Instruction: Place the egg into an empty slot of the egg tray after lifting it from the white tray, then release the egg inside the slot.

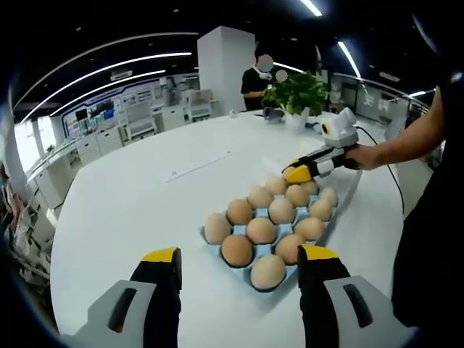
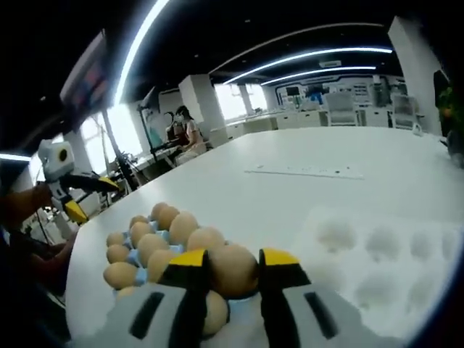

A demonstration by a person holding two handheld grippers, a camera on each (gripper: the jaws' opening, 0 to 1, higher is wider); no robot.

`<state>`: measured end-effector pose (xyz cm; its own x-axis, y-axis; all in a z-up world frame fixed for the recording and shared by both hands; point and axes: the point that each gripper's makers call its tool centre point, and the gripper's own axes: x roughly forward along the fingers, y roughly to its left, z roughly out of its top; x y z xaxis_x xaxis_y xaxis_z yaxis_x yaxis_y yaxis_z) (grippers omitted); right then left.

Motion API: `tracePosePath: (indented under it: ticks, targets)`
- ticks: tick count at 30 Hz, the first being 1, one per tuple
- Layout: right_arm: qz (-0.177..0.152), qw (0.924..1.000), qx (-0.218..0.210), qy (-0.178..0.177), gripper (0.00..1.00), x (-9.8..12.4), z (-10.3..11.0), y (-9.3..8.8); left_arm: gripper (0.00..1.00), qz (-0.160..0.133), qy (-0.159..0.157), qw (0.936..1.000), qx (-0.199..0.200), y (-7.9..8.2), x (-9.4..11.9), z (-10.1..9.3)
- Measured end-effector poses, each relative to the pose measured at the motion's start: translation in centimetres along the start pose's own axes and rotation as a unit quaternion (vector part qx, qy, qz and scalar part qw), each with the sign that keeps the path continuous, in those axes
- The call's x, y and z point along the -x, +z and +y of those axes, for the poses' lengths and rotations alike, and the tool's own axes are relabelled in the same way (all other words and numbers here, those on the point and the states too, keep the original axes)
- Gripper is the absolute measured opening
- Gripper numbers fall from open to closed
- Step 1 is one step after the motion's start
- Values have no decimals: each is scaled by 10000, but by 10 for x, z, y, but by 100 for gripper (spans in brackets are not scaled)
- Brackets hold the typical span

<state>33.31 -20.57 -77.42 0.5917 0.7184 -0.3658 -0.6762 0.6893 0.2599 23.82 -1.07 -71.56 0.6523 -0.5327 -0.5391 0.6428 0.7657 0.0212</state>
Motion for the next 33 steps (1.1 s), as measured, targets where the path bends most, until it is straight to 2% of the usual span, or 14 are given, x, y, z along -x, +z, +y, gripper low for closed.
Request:
tracePosePath:
  ticks: [7,19,23,25,27,30,33]
  targets:
    - [-47,9998,164,68,26,0,0,1,65,-4,21,10000,-15,1,1,1]
    - [-89,9998,123,141,26,2,0,1,65,-6,46,10000,-17,1,2,0]
    - [-199,9994,170,242,26,4,1,1,65,-22,44,10000,-29,2,3,-1]
    - [-270,9991,167,273,29,6,3,3,65,-24,44,10000,-39,1,3,-1]
    - [-356,9984,233,384,36,7,7,3,65,-28,46,10000,-40,1,4,0]
    - [-501,9964,487,487,43,12,13,6,65,-29,45,10000,-38,1,4,-1]
    - [-712,9944,406,662,52,17,20,15,64,-50,19,10000,-70,1,3,-2]
